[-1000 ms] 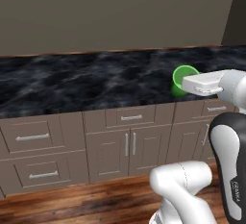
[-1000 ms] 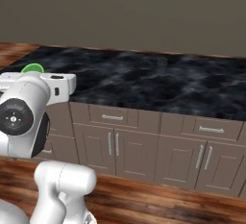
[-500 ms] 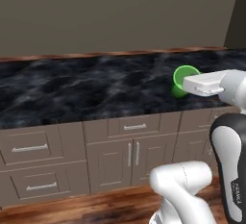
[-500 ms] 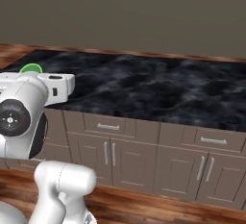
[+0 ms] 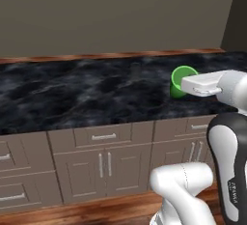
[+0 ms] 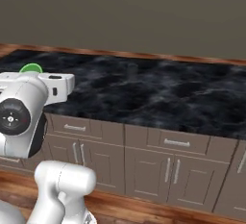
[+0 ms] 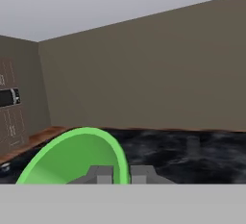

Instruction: Open the cabinet directly in front. Then move the liquor and the cup to the dining counter with the jar on it.

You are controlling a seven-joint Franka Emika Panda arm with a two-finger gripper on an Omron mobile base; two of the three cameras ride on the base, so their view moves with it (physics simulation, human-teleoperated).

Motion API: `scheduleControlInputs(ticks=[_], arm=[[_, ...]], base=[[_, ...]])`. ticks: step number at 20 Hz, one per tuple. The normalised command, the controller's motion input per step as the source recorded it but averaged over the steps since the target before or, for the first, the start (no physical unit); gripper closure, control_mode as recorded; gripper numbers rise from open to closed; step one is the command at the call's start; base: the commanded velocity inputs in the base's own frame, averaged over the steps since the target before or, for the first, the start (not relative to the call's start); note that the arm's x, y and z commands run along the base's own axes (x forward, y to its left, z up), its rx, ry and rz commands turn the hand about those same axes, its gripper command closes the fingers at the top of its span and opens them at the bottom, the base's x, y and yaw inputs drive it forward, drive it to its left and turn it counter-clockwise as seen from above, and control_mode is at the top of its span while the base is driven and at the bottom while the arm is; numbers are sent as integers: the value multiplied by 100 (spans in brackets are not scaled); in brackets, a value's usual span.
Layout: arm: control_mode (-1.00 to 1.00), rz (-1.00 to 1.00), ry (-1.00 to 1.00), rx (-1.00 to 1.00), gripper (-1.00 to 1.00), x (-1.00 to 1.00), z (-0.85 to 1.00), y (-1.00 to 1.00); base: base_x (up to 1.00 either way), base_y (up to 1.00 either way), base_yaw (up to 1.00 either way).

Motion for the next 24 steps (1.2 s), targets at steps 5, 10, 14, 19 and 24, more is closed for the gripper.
scheduleControlInputs(ticks=[5, 10, 14, 19, 24], arm=[[100, 0, 0, 0, 100, 0, 0, 0], [100, 0, 0, 0, 100, 0, 0, 0], [100, 0, 0, 0, 100, 0, 0, 0], [100, 0, 0, 0, 100, 0, 0, 0], [100, 0, 0, 0, 100, 0, 0, 0]], base=[[-2, -89, 2], [0, -26, 0], [0, -10, 0], [0, -19, 0], [0, -5, 0]])
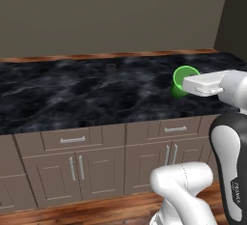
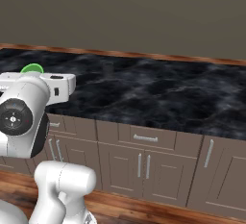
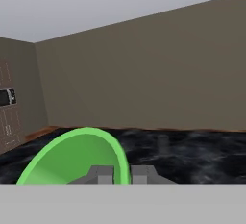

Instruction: Open the cabinet directly in front. Then move the liquor and the cup to the dining counter with the jar on it.

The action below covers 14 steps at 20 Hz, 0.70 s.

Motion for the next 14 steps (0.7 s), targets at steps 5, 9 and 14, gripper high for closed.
scheduleControlInputs(ticks=[5, 9, 14], arm=[[100, 0, 0, 0, 100, 0, 0, 0], [100, 0, 0, 0, 100, 0, 0, 0], [100, 0, 0, 0, 100, 0, 0, 0]], base=[[0, 0, 0], [-2, 6, 0], [0, 81, 2]])
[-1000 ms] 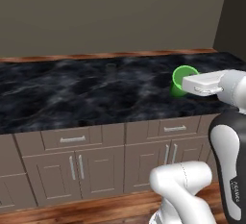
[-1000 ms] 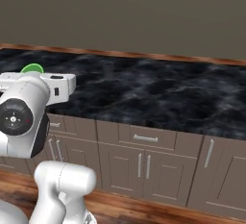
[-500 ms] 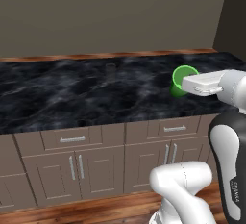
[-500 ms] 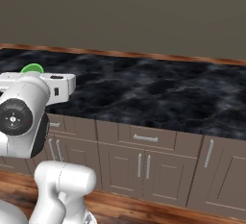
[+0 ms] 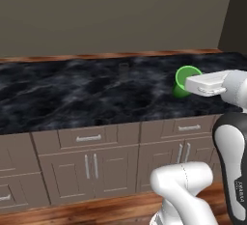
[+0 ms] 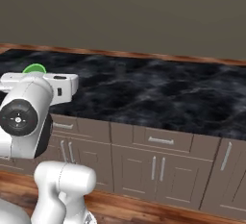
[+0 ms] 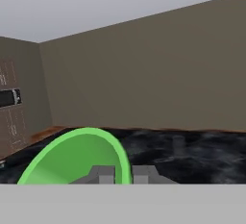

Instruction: Open the cabinet directly in front. Then move the liquor and the cup to the dining counter with the jar on it.

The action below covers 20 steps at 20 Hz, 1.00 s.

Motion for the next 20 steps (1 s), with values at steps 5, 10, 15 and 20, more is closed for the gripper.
scheduleControlInputs(ticks=[5, 10, 15, 20], arm=[[100, 0, 0, 0, 100, 0, 0, 0], [100, 0, 0, 0, 100, 0, 0, 0], [100, 0, 0, 0, 100, 0, 0, 0], [100, 0, 0, 0, 100, 0, 0, 0]], base=[[0, 100, 0], [-14, 94, 0], [-11, 74, 0], [-4, 65, 0]])
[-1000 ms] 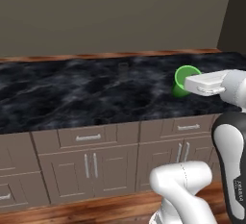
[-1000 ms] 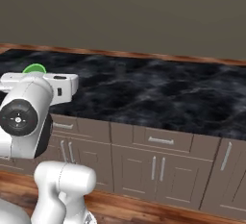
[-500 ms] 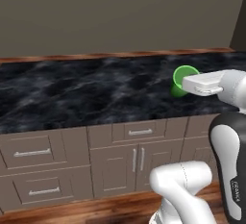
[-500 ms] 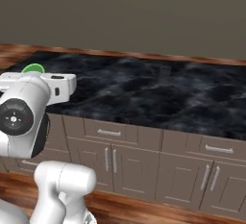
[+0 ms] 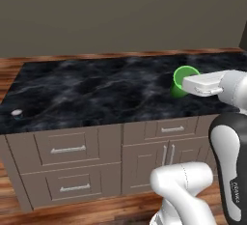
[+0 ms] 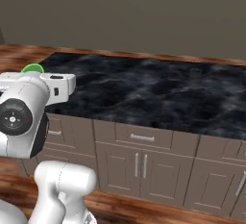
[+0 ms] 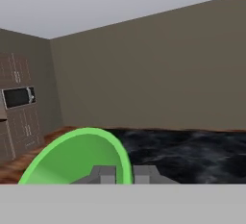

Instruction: Open the cabinet directly in front. Then move the liquor and the cup to the dining counter with the jar on it.

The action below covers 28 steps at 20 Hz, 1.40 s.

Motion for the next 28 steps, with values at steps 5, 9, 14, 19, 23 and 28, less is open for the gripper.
scheduleControlInputs(ticks=[5, 9, 14, 19, 23, 28], arm=[[100, 0, 0, 0, 100, 0, 0, 0], [100, 0, 0, 0, 100, 0, 0, 0], [100, 0, 0, 0, 100, 0, 0, 0], [100, 0, 0, 0, 100, 0, 0, 0], [100, 0, 0, 0, 100, 0, 0, 0], [100, 0, 0, 0, 100, 0, 0, 0]], base=[[0, 58, 0], [0, 58, 0], [0, 42, 0], [0, -11, 0], [0, -95, 0], [6, -100, 0]])
